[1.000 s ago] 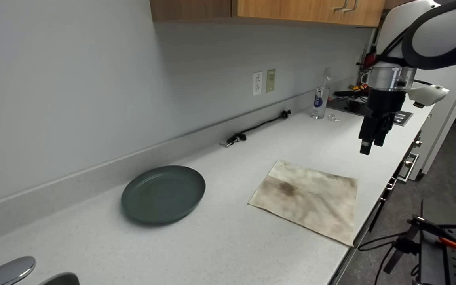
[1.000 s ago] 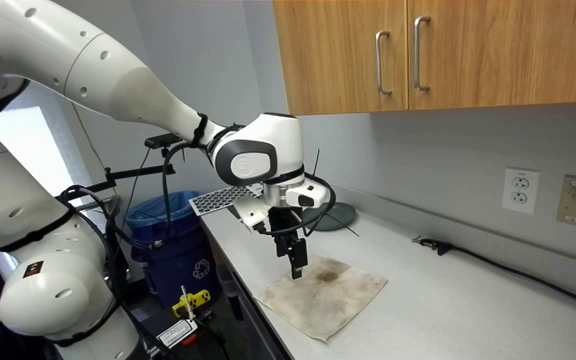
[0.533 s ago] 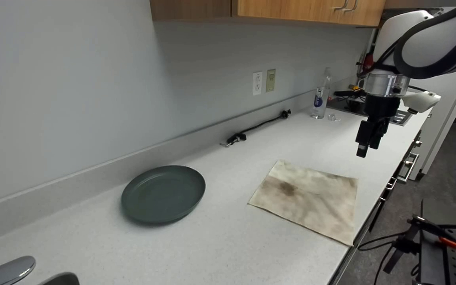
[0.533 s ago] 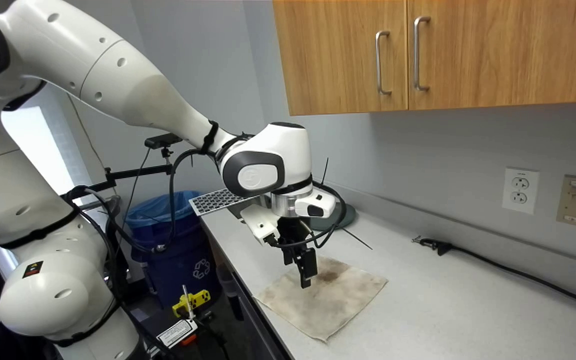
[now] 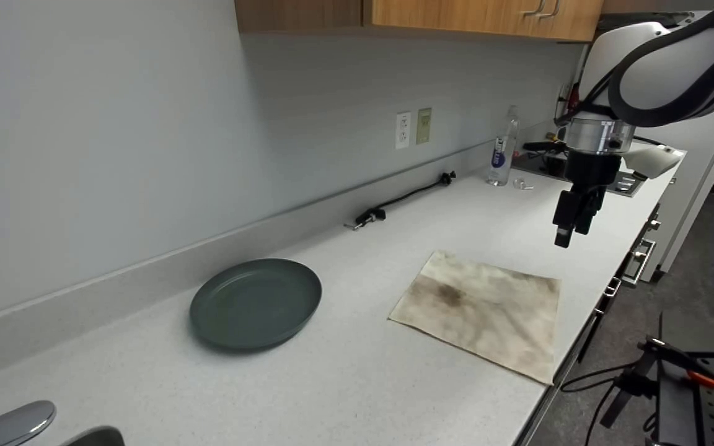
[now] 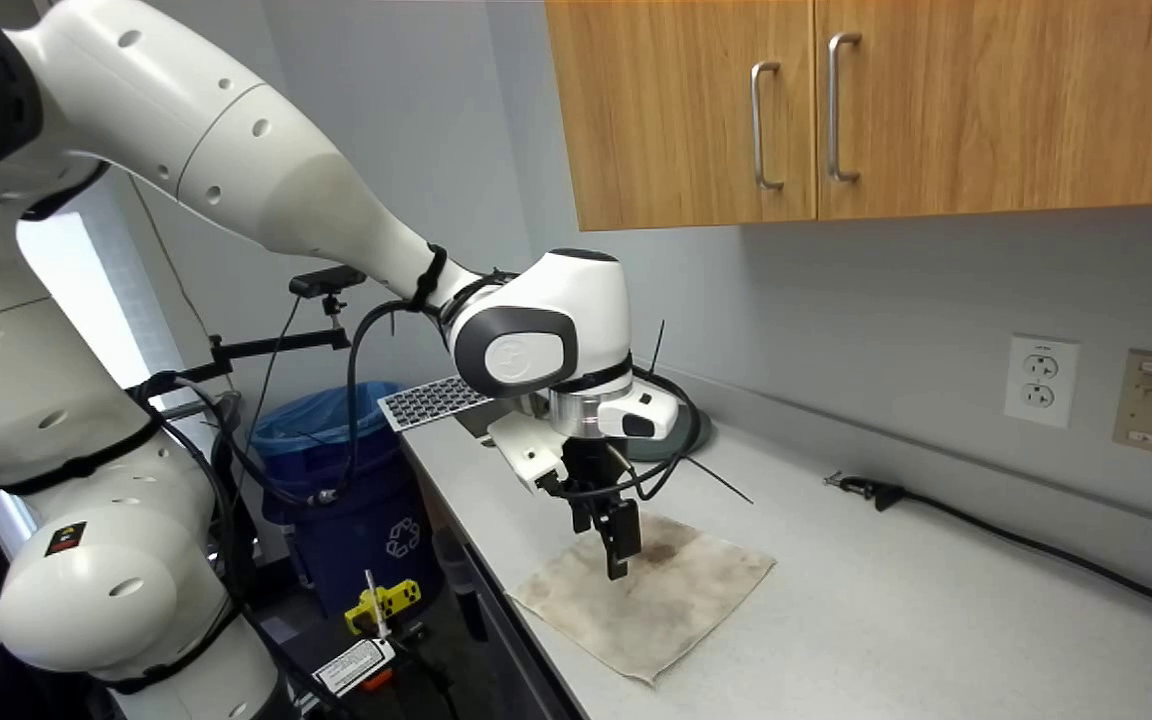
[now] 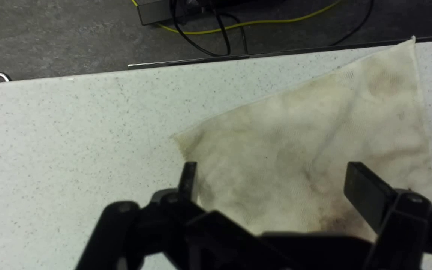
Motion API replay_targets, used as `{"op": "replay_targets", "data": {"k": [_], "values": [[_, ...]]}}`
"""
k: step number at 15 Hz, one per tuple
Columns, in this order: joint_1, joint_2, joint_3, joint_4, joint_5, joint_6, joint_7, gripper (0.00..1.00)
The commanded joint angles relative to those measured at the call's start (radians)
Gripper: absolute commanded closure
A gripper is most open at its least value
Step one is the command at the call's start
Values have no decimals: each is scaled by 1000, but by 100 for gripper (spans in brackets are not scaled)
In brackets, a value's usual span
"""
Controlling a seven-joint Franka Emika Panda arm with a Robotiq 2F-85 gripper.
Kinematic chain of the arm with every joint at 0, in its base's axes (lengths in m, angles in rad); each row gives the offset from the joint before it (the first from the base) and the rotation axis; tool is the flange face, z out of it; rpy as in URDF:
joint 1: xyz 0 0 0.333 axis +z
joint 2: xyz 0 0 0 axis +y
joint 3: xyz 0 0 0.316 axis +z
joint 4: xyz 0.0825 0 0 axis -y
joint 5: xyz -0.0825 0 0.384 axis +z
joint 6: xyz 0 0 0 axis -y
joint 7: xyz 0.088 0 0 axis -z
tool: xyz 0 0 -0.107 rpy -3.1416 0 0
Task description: Fold the towel
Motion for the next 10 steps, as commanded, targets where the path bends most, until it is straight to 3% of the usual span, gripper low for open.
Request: {"op": "replay_targets", "data": {"k": [1,10], "values": [[-11,0,11,1,3,-2,-2,0],[-5,34,10,4,19,21,-28,0]]}}
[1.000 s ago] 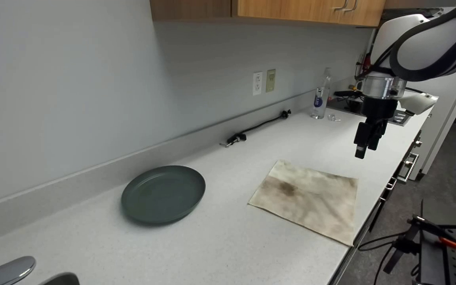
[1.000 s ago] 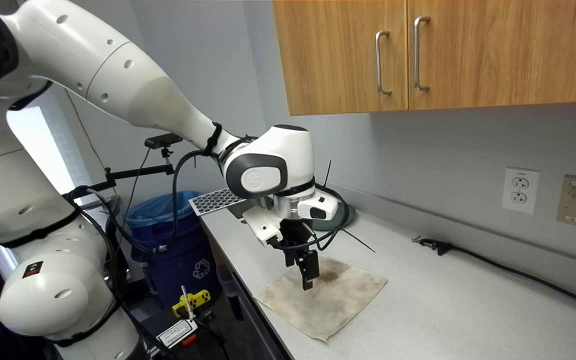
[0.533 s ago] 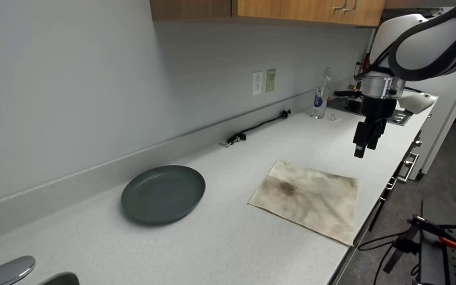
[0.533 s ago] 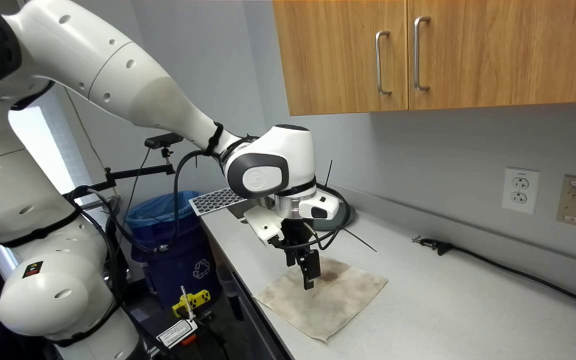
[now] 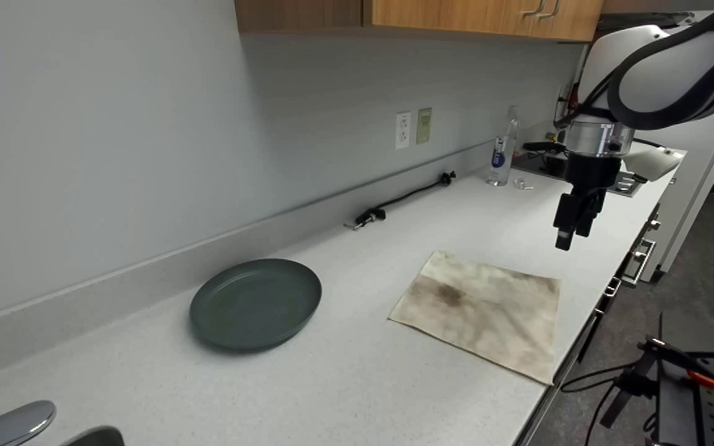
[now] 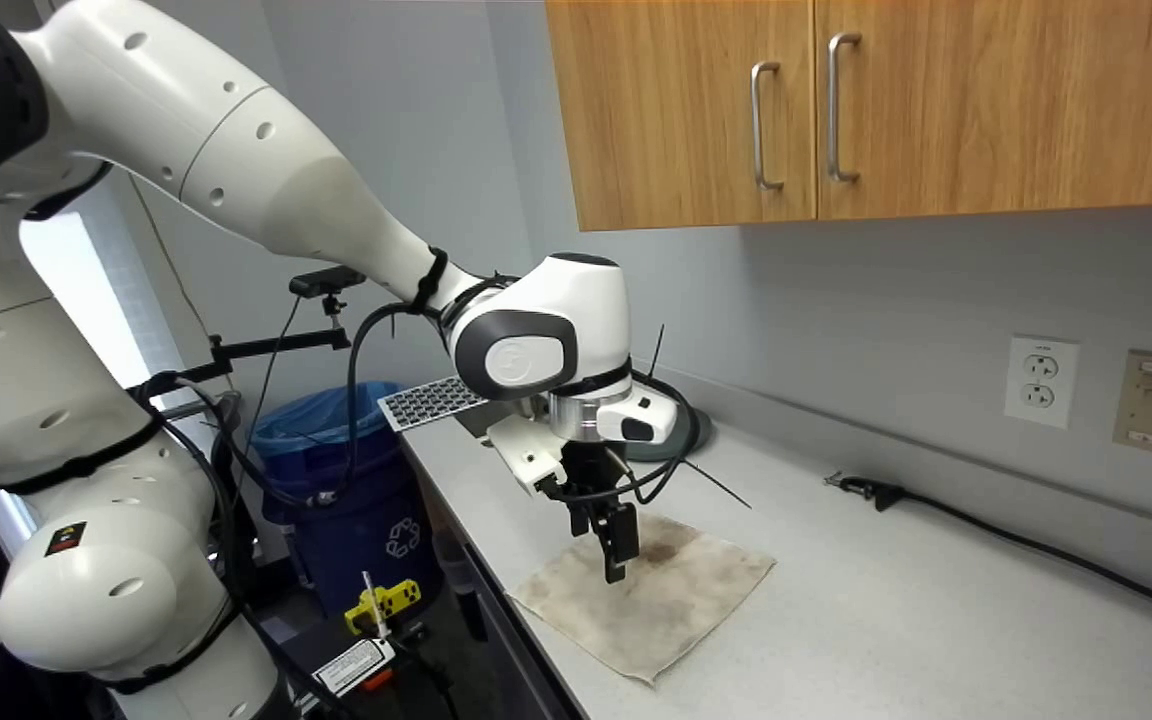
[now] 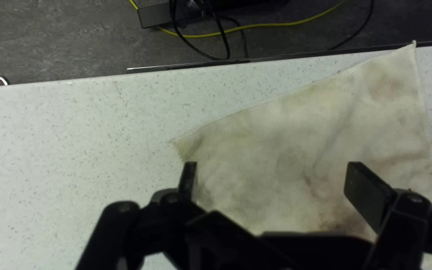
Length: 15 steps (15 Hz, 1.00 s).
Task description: Fold the towel
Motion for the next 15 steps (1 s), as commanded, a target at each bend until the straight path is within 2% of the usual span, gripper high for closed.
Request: {"op": "replay_targets", "data": {"k": [1,8,15], "values": [[-4,35,7,9,23,27,-33,0],[-9,134,10,34,21,115,-29,0],[-38,231,-1,84,29,155,-49,0]]}}
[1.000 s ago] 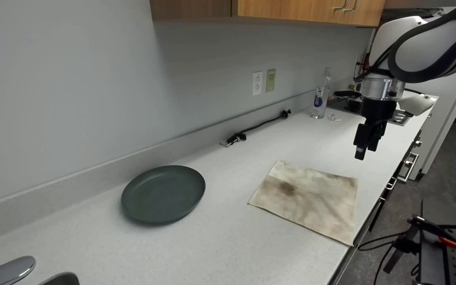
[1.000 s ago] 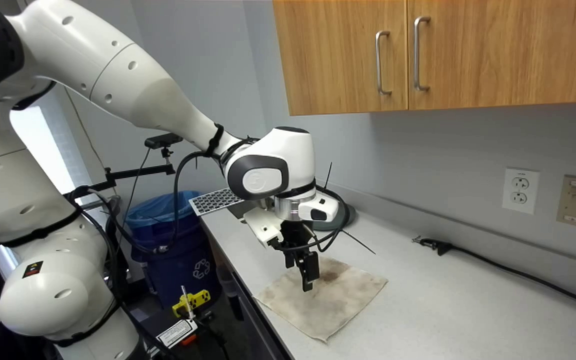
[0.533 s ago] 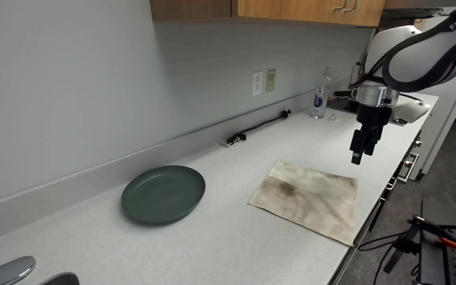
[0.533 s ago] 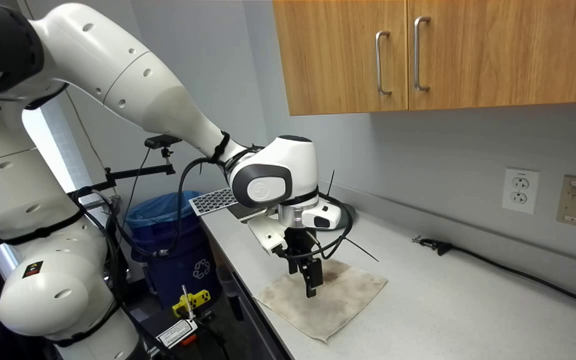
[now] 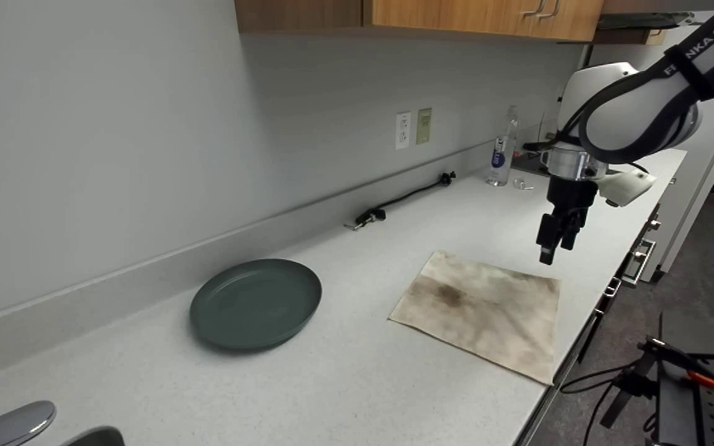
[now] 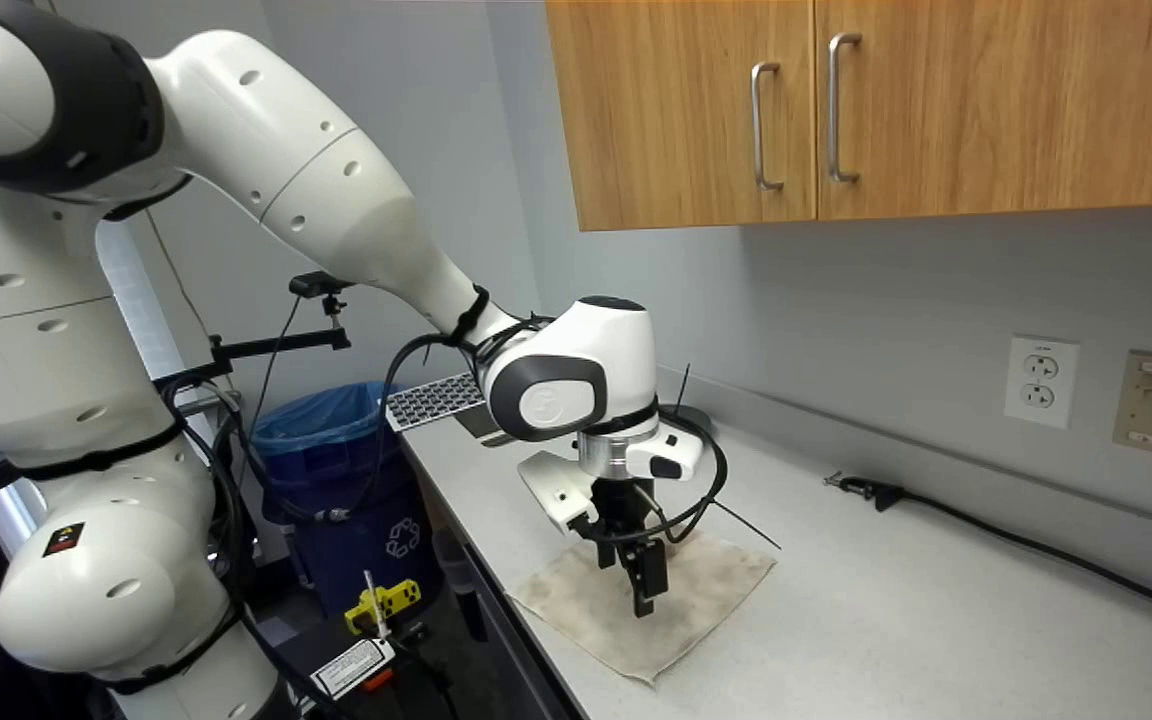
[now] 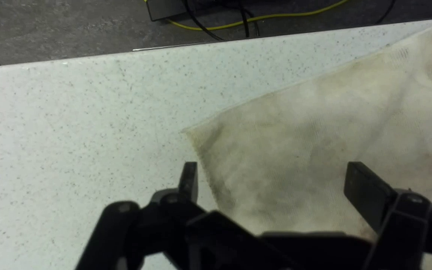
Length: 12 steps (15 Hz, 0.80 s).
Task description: Fold the towel
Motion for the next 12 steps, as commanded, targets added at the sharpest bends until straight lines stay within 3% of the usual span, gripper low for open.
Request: {"op": "replay_targets", "data": {"k": [1,12], "values": [[-33,68,-4,46,32,23,-54,0],[-111,232,19,136,132,13,-204,0]]}}
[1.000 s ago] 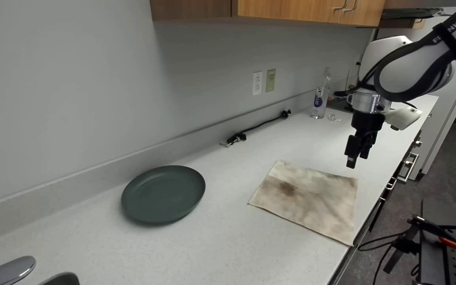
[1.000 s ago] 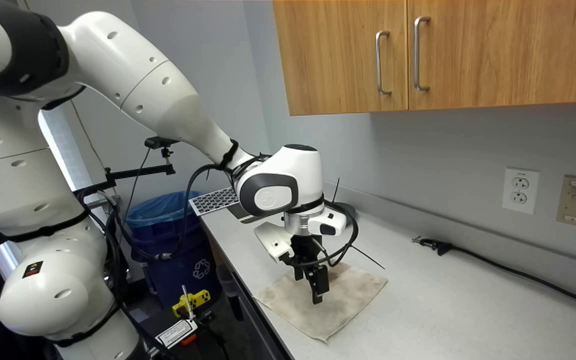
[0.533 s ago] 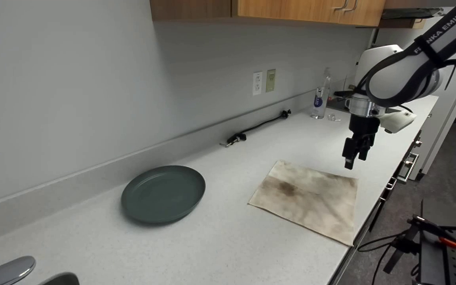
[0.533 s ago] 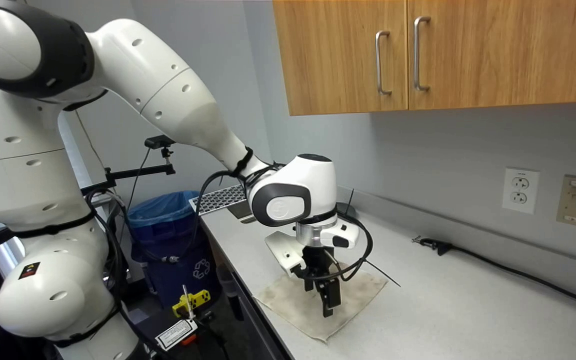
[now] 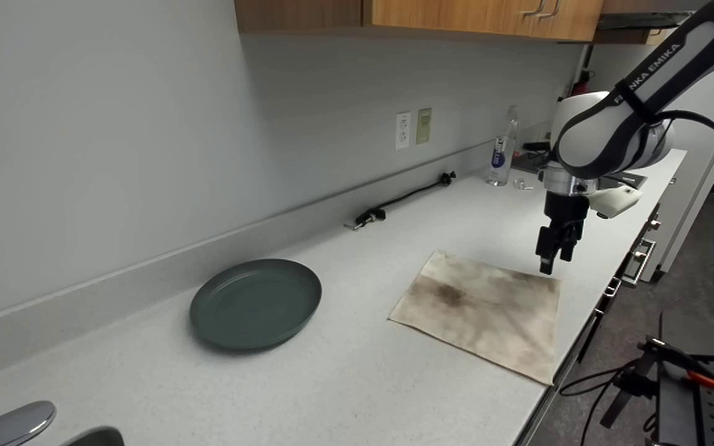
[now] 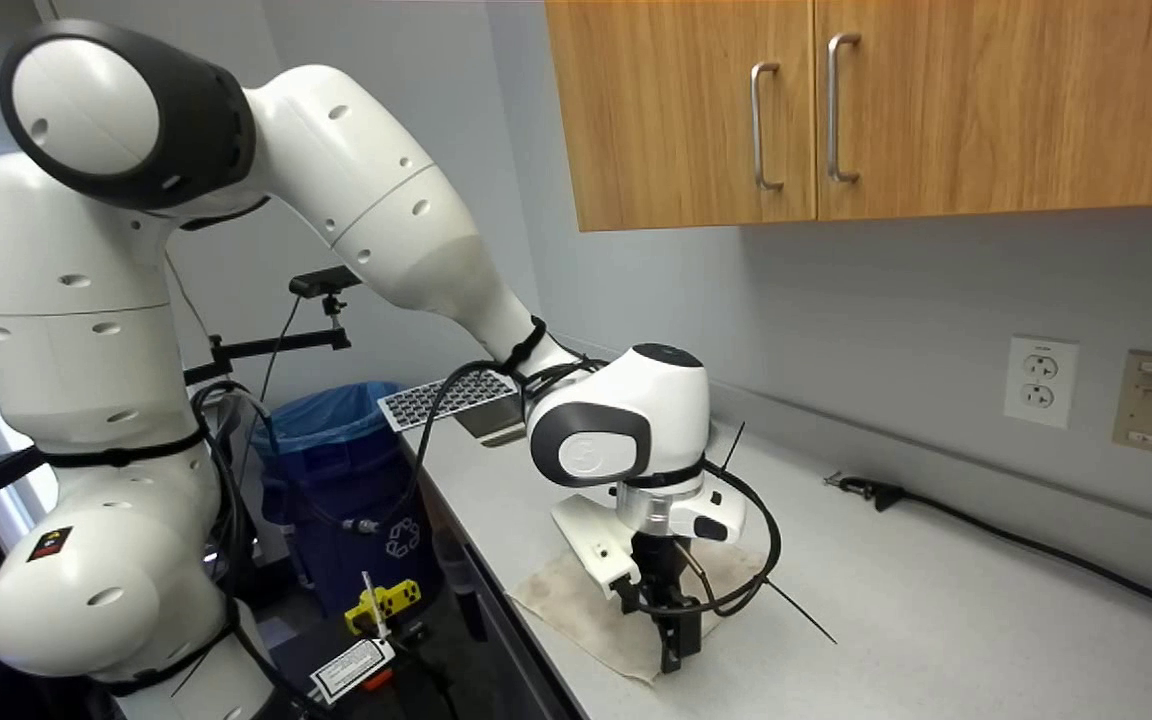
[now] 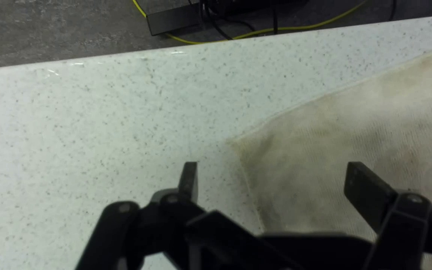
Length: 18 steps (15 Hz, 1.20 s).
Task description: Fold the towel
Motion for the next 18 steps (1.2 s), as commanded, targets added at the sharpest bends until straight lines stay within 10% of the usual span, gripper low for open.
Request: {"op": "replay_targets", "data": {"k": [1,18], "values": [[-36,59,28,50,62,-2,-70,0],[-80,104,67,97,113,-75,-130,0]]}}
